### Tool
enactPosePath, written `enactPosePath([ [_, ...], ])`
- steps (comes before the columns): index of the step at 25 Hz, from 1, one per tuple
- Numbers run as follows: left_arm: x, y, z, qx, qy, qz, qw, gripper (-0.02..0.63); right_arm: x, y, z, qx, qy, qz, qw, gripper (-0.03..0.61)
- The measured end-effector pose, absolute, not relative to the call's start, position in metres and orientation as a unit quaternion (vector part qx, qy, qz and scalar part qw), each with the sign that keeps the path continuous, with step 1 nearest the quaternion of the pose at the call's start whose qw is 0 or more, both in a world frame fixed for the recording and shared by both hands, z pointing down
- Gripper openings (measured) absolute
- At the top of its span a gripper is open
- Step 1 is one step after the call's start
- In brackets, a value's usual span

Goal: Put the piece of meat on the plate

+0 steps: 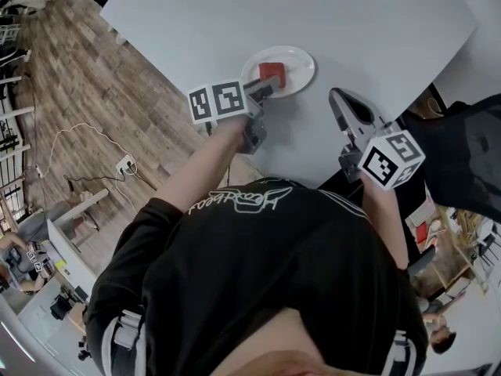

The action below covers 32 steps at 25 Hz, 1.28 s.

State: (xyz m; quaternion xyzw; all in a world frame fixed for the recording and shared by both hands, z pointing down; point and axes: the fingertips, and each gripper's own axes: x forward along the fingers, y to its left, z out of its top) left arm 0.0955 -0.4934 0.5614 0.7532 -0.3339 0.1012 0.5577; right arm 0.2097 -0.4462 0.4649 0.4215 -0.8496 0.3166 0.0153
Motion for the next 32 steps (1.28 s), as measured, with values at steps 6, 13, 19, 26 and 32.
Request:
enactPosePath([
  [6, 0.0926, -0.4956, 0.5640, 0.740, -0.350, 0.114, 0.563, 0.094, 0.2099, -0.4446, 0.4648, 0.421, -0.850, 0.316, 0.013, 0.008],
  [13, 0.0915, -0.4967, 0.5663, 0.729, -0.361, 0.119, 0.569, 0.094, 0.2132, -0.4421, 0.4673, 0.424, -0.847, 0.320, 0.009, 0.008],
  [19, 0.0909, -0.4978, 0.5667, 0.721, -0.365, 0.111, 0.579, 0.114, 0.2118, -0.4414, 0.4658, 0.419, -0.852, 0.315, 0.011, 0.008],
  [26, 0.0941, -0.4992, 0.5613, 0.726, -0.355, 0.111, 0.578, 0.231, 0.2064, -0.4448, 0.4639, 0.414, -0.856, 0.311, 0.014, 0.008],
  [32, 0.0931, -0.4961, 0.5577, 0.745, -0.349, 0.154, 0.547, 0.272, 0.2062, -0.4450, 0.4591, 0.415, -0.855, 0.311, 0.011, 0.008],
])
